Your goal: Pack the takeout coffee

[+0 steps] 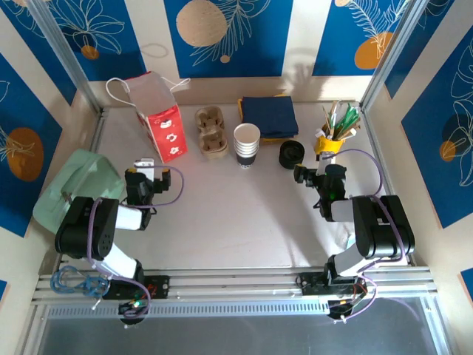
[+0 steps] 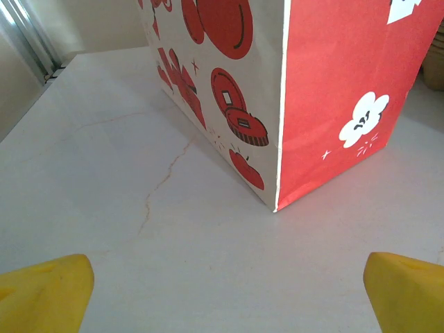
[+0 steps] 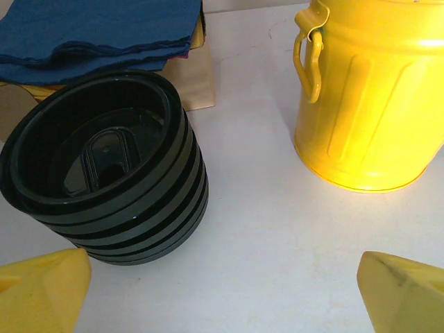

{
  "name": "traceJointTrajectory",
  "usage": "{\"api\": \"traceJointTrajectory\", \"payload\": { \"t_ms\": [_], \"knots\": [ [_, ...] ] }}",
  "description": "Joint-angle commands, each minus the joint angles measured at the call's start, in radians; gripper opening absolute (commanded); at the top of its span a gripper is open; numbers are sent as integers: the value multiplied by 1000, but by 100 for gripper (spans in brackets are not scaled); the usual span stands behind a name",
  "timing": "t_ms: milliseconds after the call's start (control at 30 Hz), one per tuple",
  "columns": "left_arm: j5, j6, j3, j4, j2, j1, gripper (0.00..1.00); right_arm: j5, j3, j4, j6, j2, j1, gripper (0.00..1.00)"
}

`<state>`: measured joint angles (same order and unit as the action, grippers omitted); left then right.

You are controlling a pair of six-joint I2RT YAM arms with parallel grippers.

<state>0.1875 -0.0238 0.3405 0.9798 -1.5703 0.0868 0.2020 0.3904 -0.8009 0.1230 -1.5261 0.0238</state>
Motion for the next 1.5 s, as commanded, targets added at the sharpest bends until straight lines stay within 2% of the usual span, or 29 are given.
{"api": "traceJointTrajectory", "payload": {
  "t_ms": [0, 467, 500, 600, 1200, 1333, 1467],
  "knots": [
    [4, 13, 8, 17, 4, -9, 99, 16, 12, -32, 0, 4, 0, 99],
    [4, 12, 9, 14, 4, -9, 99, 14, 14, -30, 2, 4, -1, 99],
    [-8, 9, 10, 13, 3, -9, 99, 14, 14, -30, 1, 4, -1, 99],
    [-143, -36, 36, -43, 5, -10, 99, 14, 14, -30, 1, 4, -1, 99],
    [-142, -37, 28, -30, 11, -10, 99, 15, 8, -38, 1, 7, 1, 99],
    [-119, -30, -1, -23, 69, -9, 99, 106, -14, -54, 49, 32, -7, 99],
    [-77, -6, -17, -123, 199, -9, 99, 68, -65, -131, 38, 59, -11, 99]
  ]
}}
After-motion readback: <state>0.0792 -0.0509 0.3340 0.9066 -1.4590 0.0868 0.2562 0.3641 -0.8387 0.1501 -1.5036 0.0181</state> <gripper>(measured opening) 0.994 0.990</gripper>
